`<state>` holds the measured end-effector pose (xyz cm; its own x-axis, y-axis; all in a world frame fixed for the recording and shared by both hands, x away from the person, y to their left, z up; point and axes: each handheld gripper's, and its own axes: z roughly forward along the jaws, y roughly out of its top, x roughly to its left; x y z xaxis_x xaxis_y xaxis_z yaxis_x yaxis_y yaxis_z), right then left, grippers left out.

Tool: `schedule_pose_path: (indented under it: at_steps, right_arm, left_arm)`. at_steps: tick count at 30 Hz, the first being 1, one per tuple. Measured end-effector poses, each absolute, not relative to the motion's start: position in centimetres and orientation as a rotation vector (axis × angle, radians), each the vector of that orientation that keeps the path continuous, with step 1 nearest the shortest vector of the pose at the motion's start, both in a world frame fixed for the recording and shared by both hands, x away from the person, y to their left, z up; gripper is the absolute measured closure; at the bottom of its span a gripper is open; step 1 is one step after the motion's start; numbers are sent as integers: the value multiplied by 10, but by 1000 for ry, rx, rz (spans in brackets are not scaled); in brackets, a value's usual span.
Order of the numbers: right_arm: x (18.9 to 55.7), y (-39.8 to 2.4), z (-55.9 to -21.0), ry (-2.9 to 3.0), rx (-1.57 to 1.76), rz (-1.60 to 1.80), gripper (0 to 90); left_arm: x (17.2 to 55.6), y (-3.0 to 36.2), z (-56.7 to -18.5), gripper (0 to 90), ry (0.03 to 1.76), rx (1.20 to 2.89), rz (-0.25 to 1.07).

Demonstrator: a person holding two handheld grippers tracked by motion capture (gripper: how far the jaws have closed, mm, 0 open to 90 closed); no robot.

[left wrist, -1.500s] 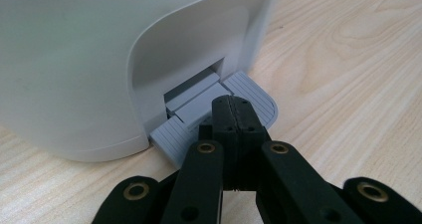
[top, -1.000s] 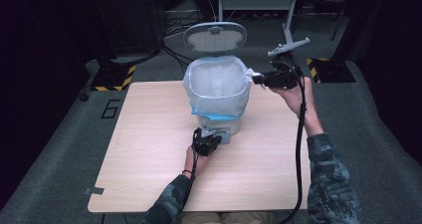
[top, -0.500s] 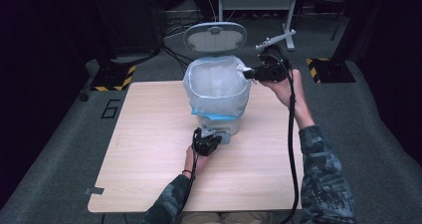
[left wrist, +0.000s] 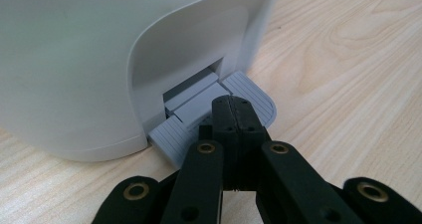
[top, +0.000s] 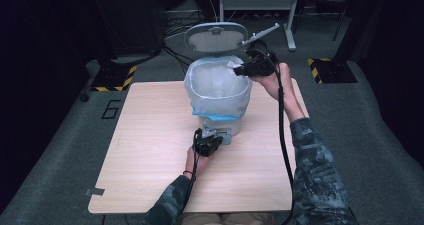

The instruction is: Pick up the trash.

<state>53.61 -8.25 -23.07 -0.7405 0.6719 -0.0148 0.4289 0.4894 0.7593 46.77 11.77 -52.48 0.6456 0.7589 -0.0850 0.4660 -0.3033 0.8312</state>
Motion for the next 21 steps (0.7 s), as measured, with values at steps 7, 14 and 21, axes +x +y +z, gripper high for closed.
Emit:
schedule_pose_path:
  at_steps: [7, 14, 21]
  right_arm:
    - [544, -66, -235, 2446, 898, 1074, 816]
    - [549, -61, -238, 2453, 910, 1060, 816]
    - [553, -55, -242, 2459, 919, 1050, 816]
  left_arm:
    - [468, 118, -525, 900, 959, 1960, 410]
    - [467, 117, -525, 900, 958, 1961, 413]
    - [467, 117, -525, 900, 959, 1960, 416]
